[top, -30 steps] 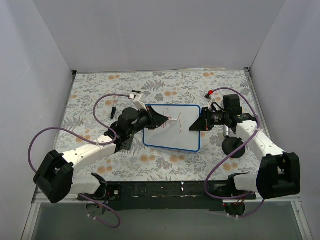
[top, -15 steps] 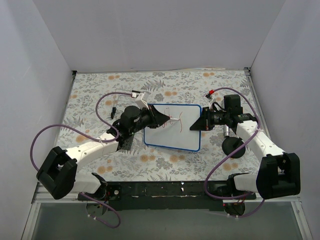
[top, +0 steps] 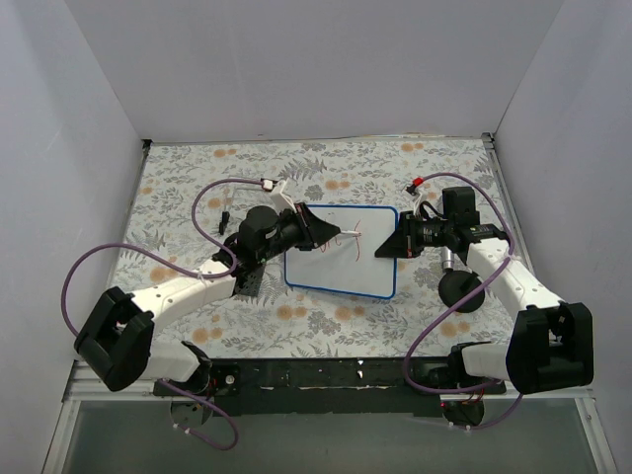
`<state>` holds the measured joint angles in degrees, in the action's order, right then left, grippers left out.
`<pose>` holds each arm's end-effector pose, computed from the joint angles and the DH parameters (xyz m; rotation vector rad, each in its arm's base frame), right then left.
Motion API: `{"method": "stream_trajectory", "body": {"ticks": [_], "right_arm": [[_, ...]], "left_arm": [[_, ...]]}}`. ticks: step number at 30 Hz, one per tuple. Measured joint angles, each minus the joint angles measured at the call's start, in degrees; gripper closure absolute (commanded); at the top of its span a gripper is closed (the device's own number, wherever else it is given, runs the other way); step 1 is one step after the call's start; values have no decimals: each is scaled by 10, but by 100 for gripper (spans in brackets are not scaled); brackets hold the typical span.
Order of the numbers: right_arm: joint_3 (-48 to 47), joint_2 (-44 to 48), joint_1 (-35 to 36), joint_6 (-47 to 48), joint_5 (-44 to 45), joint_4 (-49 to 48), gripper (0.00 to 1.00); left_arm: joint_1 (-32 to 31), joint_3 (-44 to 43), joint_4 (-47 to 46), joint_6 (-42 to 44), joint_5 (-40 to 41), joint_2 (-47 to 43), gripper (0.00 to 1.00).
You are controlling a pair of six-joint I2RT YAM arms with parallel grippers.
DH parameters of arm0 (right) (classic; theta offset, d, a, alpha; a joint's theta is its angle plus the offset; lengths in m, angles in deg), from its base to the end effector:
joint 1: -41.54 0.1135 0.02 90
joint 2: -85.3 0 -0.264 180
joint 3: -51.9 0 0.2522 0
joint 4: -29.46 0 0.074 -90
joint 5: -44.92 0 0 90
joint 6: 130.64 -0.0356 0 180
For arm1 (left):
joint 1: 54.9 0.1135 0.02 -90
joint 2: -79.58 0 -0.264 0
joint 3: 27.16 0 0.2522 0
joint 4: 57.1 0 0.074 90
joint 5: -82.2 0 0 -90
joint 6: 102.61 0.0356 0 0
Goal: Write a sentence on the whiteboard
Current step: Write with the whiteboard marker without the cap on the whiteboard.
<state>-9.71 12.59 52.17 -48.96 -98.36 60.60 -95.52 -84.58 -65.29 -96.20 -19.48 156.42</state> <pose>0.2498 0.0759 0.2530 -0.5283 2.1709 1.2381 0.2265 -0.2037 0.2655 -0.6108 2.0379 -1.6397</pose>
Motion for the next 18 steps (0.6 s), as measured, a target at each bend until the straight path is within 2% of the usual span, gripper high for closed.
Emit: {"method": "stream_trajectory", "body": {"ticks": [4,8,18], "right_arm": [[0,0,0,2,0,0,99],[0,0,0,3,0,0,99],[8,9,0,12,-3,0,99]], "left_arm": [[3,1,17,1,9,-43,100],[9,25,24,2,16,-129,100],[18,197,19,-31,30,-321,100]]}}
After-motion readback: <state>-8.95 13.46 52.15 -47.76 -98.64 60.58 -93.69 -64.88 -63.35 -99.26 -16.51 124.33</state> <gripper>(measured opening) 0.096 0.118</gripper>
